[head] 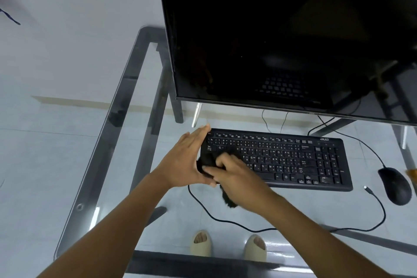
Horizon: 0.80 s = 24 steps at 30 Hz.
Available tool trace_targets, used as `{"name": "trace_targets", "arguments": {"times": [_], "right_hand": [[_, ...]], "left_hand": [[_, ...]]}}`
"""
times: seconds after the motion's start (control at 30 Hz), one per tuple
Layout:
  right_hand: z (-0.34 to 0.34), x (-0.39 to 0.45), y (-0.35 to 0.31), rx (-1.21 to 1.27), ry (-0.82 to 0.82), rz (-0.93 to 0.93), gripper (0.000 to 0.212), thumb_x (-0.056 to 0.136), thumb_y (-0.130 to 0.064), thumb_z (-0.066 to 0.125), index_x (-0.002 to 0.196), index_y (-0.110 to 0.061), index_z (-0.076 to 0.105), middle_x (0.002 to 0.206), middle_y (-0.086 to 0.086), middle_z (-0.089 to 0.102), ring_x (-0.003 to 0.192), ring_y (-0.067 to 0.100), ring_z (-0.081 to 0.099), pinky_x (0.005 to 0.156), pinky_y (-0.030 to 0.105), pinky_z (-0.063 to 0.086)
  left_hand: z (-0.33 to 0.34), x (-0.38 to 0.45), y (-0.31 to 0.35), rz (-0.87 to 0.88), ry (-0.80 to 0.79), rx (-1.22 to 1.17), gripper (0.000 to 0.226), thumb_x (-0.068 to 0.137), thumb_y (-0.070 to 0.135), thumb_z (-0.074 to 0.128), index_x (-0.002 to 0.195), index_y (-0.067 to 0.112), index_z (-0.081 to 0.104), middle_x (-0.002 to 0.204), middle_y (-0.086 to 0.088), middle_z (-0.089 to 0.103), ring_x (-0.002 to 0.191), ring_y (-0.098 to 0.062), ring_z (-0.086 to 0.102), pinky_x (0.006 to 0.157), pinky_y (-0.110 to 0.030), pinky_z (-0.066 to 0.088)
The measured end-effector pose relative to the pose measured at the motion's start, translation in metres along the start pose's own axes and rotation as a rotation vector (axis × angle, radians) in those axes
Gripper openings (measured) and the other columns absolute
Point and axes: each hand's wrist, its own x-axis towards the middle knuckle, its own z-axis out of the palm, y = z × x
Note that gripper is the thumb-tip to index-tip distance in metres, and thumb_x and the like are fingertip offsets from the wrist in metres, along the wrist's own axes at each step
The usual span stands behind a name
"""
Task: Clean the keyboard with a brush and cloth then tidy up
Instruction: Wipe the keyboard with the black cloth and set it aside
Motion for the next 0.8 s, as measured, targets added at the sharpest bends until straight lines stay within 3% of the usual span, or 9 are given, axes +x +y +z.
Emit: {"name": "trace_targets", "arguments": {"times": [0.17,0.27,0.33,0.4,0.47,0.53,0.6,0.67,0.8], "right_hand": [[0.003,0.048,0.01,-0.019,0.149,0.275,0.039,0.092,-0.013,0.034,0.12,-0.016,0.062,0.102,0.009,0.05,0.094,0.028,0.045,0.078,0.034,0.036],[0.008,0.033,-0.006,0.049,0.193,0.238,0.024,0.093,-0.026,0.049,0.111,-0.022,0.063,0.095,0.004,0.05,0.088,0.025,0.048,0.075,0.035,0.044],[0.003,0.016,0.02,-0.039,0.293,0.283,0.019,0.092,-0.038,0.054,0.103,-0.027,0.064,0.095,0.003,0.055,0.086,0.023,0.053,0.073,0.03,0.044],[-0.005,0.003,0.059,-0.199,0.355,0.505,0.022,0.093,-0.032,0.046,0.106,-0.029,0.063,0.102,0.002,0.055,0.093,0.021,0.053,0.075,0.015,0.036],[-0.005,-0.002,0.075,-0.08,0.389,0.789,0.033,0.089,-0.017,0.044,0.116,-0.025,0.062,0.111,0.005,0.05,0.102,0.022,0.049,0.079,0.014,0.031],[0.006,0.014,0.052,-0.069,0.319,0.721,0.038,0.083,-0.009,0.047,0.116,-0.022,0.061,0.117,0.008,0.051,0.106,0.027,0.05,0.084,0.027,0.038],[0.023,0.041,0.011,-0.071,0.246,0.57,0.035,0.084,-0.008,0.05,0.118,-0.015,0.059,0.116,0.011,0.051,0.104,0.03,0.05,0.086,0.038,0.045],[0.025,0.057,-0.013,0.026,0.247,0.504,0.034,0.092,-0.011,0.047,0.126,-0.012,0.052,0.115,0.011,0.048,0.102,0.027,0.05,0.088,0.037,0.045],[0.001,0.022,0.034,0.085,0.313,0.54,0.035,0.095,-0.008,0.048,0.124,-0.025,0.058,0.118,0.01,0.048,0.092,0.014,0.055,0.086,0.029,0.049]], "left_hand": [[-0.002,-0.001,0.004,-0.014,-0.003,-0.019,0.139,0.055,0.065,0.081,0.153,0.022,-0.007,0.157,0.014,0.012,0.138,0.009,0.006,0.115,-0.017,-0.006],[0.0,-0.002,0.003,-0.025,0.002,-0.015,0.138,0.055,0.066,0.08,0.154,0.021,-0.005,0.16,0.009,0.013,0.144,0.0,0.009,0.12,-0.028,0.002],[0.0,-0.002,0.003,-0.04,-0.008,-0.004,0.137,0.056,0.065,0.08,0.153,0.024,-0.006,0.161,0.011,0.01,0.144,0.002,0.005,0.119,-0.028,-0.003],[0.0,-0.001,0.003,-0.053,-0.029,-0.002,0.134,0.057,0.065,0.08,0.153,0.024,-0.005,0.161,0.013,0.007,0.142,0.007,0.0,0.115,-0.021,-0.01],[0.001,-0.002,0.004,-0.056,-0.039,-0.013,0.134,0.058,0.063,0.081,0.153,0.025,-0.006,0.159,0.017,0.003,0.139,0.012,-0.003,0.114,-0.019,-0.012],[0.0,-0.003,0.006,-0.068,-0.04,-0.026,0.135,0.058,0.06,0.083,0.153,0.026,-0.007,0.156,0.023,0.003,0.135,0.014,-0.002,0.116,-0.022,-0.004],[-0.001,-0.003,0.006,-0.08,-0.02,-0.018,0.138,0.054,0.059,0.085,0.153,0.027,-0.006,0.157,0.019,0.008,0.136,0.005,0.01,0.116,-0.024,0.01],[-0.002,-0.001,0.004,-0.063,0.006,0.016,0.14,0.051,0.061,0.085,0.154,0.025,-0.003,0.158,0.011,0.016,0.14,-0.007,0.02,0.115,-0.029,0.023],[-0.005,0.001,0.007,-0.081,-0.012,0.06,0.141,0.048,0.065,0.084,0.153,0.025,-0.001,0.155,0.006,0.023,0.137,-0.015,0.023,0.114,-0.033,0.024]]}}
